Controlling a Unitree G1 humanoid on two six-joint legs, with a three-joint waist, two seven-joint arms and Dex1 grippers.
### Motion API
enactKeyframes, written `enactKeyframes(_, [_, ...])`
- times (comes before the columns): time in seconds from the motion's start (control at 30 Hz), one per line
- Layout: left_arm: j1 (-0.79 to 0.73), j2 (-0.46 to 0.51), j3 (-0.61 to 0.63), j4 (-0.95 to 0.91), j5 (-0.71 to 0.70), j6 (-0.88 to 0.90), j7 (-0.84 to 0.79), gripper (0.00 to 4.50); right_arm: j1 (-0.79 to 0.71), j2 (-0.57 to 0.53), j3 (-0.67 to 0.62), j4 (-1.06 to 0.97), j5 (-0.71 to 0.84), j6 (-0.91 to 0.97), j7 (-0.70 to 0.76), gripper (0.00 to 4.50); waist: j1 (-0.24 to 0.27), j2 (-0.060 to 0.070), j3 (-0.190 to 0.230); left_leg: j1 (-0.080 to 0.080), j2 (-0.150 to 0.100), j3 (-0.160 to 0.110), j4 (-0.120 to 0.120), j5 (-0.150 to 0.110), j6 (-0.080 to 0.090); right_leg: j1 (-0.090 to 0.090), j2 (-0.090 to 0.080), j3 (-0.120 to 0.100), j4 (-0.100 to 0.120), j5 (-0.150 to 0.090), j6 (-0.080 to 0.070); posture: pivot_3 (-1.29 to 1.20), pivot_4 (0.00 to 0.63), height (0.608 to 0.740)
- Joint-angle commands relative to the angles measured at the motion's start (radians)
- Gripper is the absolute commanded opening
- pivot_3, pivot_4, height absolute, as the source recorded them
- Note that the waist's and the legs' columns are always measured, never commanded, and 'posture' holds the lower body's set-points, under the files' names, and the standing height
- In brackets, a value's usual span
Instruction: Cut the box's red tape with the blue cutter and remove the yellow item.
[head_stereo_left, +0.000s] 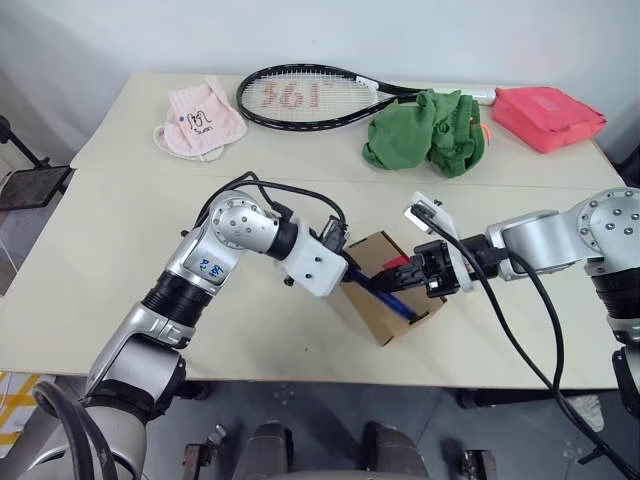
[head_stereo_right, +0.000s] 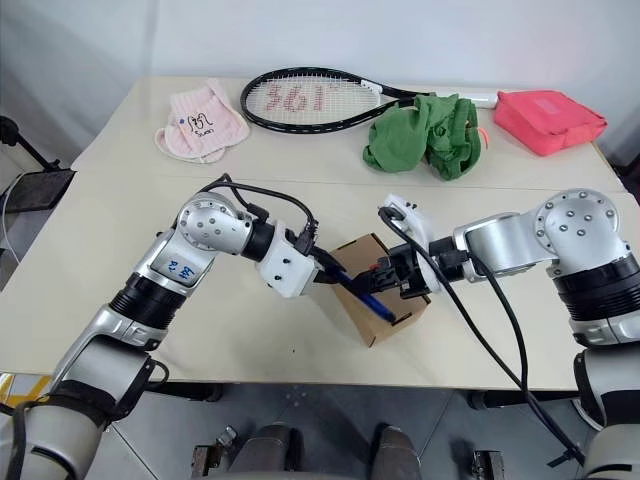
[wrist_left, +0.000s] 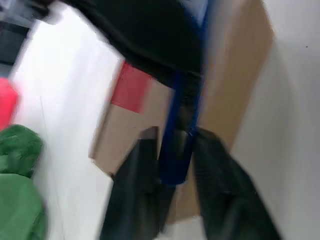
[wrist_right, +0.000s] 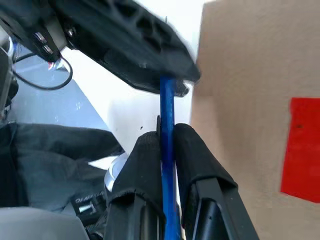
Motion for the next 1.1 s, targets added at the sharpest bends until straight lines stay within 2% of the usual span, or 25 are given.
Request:
enactKeyframes(0.03, [-0.019,-0.008,0.006,-0.05,-0.015,-0.011,0.011,0.38,0.004,0.018,-0.031,-0.004,0.023,-0.002,-0.002,0.11,0.0,0.0,0.0,0.0,0.0,0.0,0.0,0.0,0.0,0.0,0.0,0.0,0.0,0.0,0.0,0.0,0.15,0.74])
enactKeyframes(0.3, [-0.017,-0.007,0.005,-0.064,-0.027,0.02,0.003,0.38,0.015,0.027,-0.052,-0.003,0.023,-0.012,-0.015,0.11,0.001,0.0,0.0,0.0,0.0,0.0,0.0,0.0,0.0,0.0,0.0,0.0,0.0,0.0,0.0,0.0,0.15,0.74])
enactKeyframes(0.37, [-0.019,-0.003,0.011,-0.068,-0.036,0.04,-0.004,0.38,0.019,0.023,-0.089,-0.008,0.023,-0.018,-0.001,0.86,0.001,0.0,0.0,0.0,0.0,0.0,0.0,0.0,0.0,0.0,0.0,0.0,0.0,0.0,0.0,0.0,0.15,0.74])
enactKeyframes(0.43, [-0.017,0.005,0.018,-0.076,-0.048,0.066,-0.014,0.38,0.021,0.011,-0.124,-0.022,0.023,-0.019,0.019,1.4,0.001,0.0,0.0,0.0,0.0,0.0,0.0,0.0,0.0,0.0,0.0,0.0,0.0,0.0,0.0,0.0,0.15,0.74])
enactKeyframes(0.5, [-0.007,0.023,0.032,-0.088,-0.059,0.095,-0.016,0.38,0.036,-0.033,-0.165,-0.04,0.023,-0.015,0.046,2.2,0.001,0.0,0.0,0.0,0.0,0.0,0.0,0.0,0.0,0.0,0.0,0.0,0.0,0.0,0.0,0.0,0.15,0.74])
enactKeyframes(0.67, [0.019,0.052,0.053,-0.113,-0.064,0.131,0.001,0.38,0.088,-0.116,-0.219,-0.059,0.023,-0.01,0.107,3.88,0.002,0.0,0.0,0.0,0.0,0.0,0.0,0.0,0.0,0.0,0.0,0.0,0.0,0.0,0.0,0.0,0.15,0.74])
enactKeyframes(0.83, [0.056,0.05,0.094,-0.16,-0.068,0.222,0.059,0.38,0.195,-0.139,-0.294,-0.118,0.023,-0.062,0.097,3.88,0.002,0.0,0.0,0.0,0.0,0.0,0.0,0.0,0.0,0.0,0.0,0.0,0.0,0.0,0.0,0.0,0.15,0.74])
enactKeyframes(1.1, [0.042,0.025,0.09,-0.171,-0.042,0.287,0.111,0.38,0.29,-0.031,-0.328,-0.226,0.023,-0.162,0.007,3.88,0.002,0.0,0.0,0.0,0.0,0.0,0.0,0.0,0.0,0.0,0.0,0.0,0.001,0.0,0.0,0.0,0.15,0.74])
